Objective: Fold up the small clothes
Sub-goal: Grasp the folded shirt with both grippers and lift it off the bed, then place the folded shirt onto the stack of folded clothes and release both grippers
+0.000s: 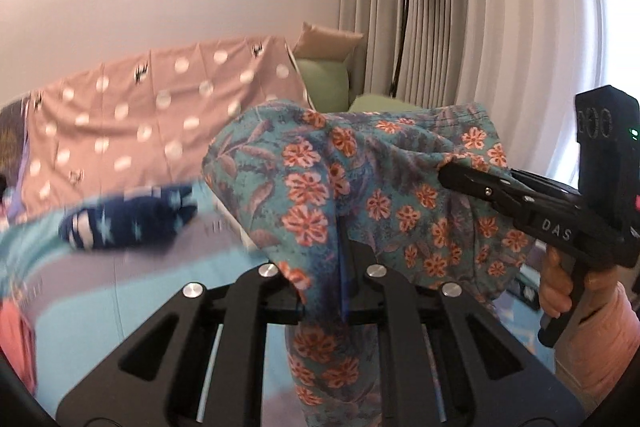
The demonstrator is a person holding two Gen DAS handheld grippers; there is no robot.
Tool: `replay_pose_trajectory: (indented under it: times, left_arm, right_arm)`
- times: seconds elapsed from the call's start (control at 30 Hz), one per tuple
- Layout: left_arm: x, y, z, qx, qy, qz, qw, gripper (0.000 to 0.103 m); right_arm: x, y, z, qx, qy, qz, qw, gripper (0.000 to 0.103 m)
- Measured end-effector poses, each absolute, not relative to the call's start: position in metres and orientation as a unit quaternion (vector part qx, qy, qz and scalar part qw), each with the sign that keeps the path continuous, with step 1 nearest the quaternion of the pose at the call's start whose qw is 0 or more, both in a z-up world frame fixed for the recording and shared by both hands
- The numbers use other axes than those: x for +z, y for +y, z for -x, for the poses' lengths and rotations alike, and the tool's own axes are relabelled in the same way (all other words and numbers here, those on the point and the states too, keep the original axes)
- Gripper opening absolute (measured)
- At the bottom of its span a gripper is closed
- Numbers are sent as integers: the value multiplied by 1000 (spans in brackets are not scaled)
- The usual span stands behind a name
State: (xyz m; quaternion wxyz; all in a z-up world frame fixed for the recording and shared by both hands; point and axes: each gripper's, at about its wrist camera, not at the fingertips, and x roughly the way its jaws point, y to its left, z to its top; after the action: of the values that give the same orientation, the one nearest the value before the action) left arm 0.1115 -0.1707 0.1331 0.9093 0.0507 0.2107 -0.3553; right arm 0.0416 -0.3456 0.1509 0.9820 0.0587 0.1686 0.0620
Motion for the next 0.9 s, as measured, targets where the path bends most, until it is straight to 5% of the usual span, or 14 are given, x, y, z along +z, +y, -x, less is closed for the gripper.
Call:
replay_pose_trajectory:
  times: [0.27,0.7,0.73,0.8,0.83,0.9]
  left_arm:
    - [188,-242,-199,-324,185,-92,923,12]
    - [137,-307,-350,-255,201,-175,929,13]
    - [123,-309,-369,-246,214,-178,929,21]
    - [86,-315,-404,-202,241,-208,926,51]
    - [63,-315,-420,-157,251,-228,928,78]
    - [21,-305,-438,-128,274,-242,922,79]
  right_arm:
    - [199,-391,-141,-10,159,-37,986,15]
    - [143,-433,-330,-55,220,-54,973,15]
    - [131,-432,-346,-59,229,-49,970,17]
    - [95,-433,-383,-108,268,-25,957,40]
    - [80,-432,-395,-150,278,-11,949,54]
    - [51,-434,-402,-212,277,18,937,58]
